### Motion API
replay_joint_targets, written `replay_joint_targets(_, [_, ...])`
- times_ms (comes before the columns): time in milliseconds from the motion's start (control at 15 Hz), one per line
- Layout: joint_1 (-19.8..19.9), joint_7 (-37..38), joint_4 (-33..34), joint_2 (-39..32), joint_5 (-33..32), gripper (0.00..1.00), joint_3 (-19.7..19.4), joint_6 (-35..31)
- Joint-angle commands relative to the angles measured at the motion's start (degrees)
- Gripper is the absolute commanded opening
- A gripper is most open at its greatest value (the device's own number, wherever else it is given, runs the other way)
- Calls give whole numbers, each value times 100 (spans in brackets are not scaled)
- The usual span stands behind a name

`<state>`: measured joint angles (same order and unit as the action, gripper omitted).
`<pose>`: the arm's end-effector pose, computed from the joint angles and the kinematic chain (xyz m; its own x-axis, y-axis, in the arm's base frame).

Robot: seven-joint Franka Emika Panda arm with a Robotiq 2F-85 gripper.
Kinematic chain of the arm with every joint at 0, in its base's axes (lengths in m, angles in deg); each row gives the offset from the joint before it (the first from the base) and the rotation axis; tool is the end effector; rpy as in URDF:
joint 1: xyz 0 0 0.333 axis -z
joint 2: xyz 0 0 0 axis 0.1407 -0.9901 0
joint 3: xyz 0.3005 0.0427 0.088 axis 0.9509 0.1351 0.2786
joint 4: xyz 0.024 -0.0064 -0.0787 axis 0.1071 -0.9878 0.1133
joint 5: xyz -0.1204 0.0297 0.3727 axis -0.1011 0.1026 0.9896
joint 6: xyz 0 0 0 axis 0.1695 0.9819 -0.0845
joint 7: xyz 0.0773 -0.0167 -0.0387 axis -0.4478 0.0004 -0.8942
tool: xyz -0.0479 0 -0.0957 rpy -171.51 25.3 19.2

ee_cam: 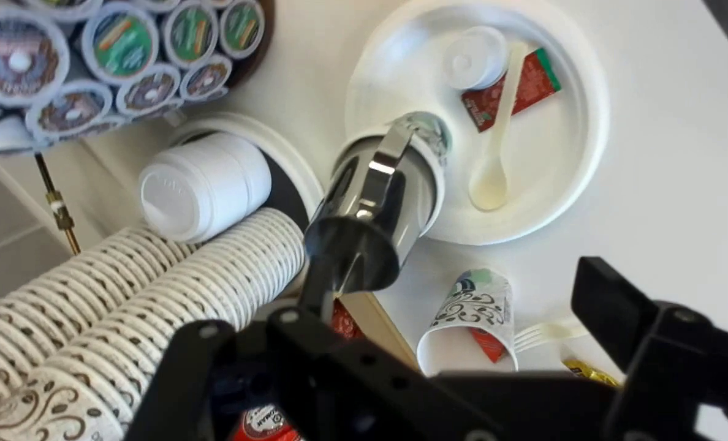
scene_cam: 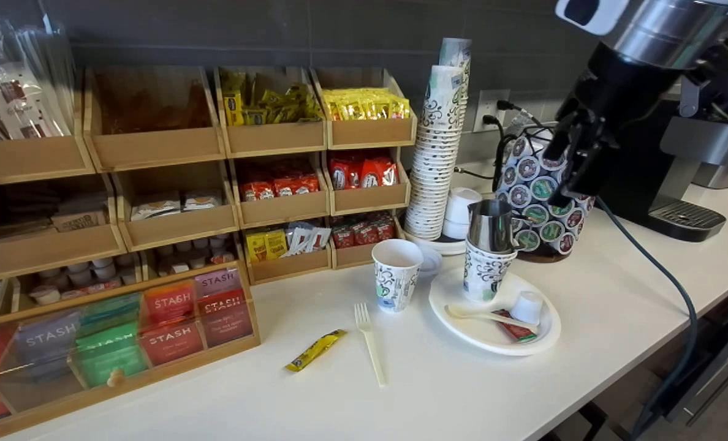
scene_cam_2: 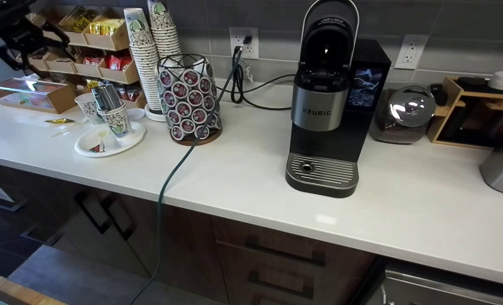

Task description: Put the silver cup inside the paper cups on the white plate

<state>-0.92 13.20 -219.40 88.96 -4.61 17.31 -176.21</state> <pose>0.4462 0.1625 0.4270 0.6200 0.7694 0.1537 0.6804 -0.6248 0.3829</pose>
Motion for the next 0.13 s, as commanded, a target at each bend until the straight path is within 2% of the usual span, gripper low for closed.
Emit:
replay_joint_targets(0, [-61,258,-293,276,130,100,-5,14])
replay_joint_targets(67, [-96,434,-561,533,219,100,15,14])
